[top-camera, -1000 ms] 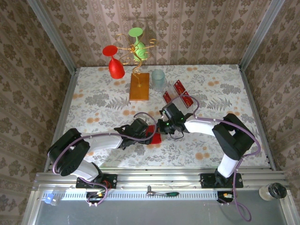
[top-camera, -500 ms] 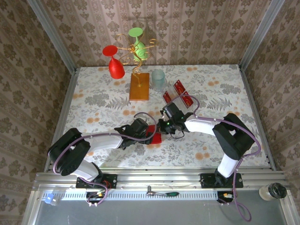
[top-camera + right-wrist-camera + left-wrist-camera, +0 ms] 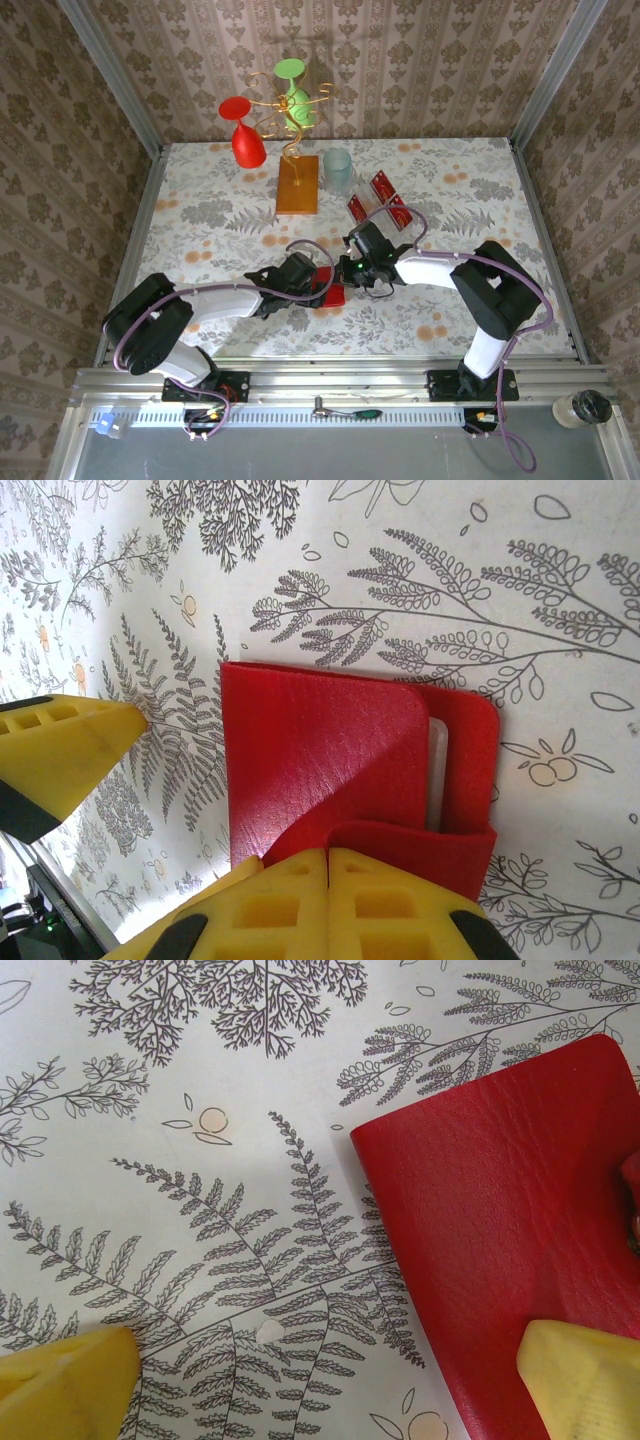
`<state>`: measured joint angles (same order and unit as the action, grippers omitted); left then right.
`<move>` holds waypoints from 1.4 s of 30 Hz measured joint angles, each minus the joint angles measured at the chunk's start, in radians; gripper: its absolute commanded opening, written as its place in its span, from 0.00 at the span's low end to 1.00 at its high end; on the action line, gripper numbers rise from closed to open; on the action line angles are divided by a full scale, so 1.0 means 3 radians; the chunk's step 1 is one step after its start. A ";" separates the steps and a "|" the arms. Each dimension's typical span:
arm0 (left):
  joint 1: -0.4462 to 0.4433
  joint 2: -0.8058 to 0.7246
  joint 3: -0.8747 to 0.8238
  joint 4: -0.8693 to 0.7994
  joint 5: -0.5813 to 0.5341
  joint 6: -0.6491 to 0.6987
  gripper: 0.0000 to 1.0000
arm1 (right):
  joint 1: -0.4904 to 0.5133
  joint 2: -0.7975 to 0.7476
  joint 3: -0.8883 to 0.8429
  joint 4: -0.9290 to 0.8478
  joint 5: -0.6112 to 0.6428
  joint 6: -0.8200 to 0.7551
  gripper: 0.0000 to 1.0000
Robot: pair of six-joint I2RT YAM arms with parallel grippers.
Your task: Put the credit cards into the card holder
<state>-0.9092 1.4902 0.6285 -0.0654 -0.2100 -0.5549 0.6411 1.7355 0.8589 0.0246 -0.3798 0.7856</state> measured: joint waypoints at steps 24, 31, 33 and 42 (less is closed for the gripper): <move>-0.0004 0.0000 0.0000 0.0000 -0.0001 -0.0009 1.00 | 0.0136 -0.0085 -0.0160 0.0155 0.0272 -0.0140 0.00; -0.0004 -0.0001 0.0000 0.0000 -0.0001 -0.0010 1.00 | 0.0187 -0.0037 -0.0103 0.0086 0.0370 -0.0196 0.00; -0.0004 -0.0008 0.0000 -0.0003 0.0000 -0.0020 1.00 | 0.0192 0.0009 -0.0084 0.0086 0.0370 -0.0201 0.00; 0.0195 -0.0159 0.0001 -0.0134 0.0165 -0.0043 1.00 | 0.0195 0.0039 -0.0084 0.0097 0.0350 -0.0186 0.00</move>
<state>-0.8509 1.4425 0.6289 -0.1055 -0.1604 -0.5678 0.6994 1.7473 0.8337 0.0536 -0.2749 0.7300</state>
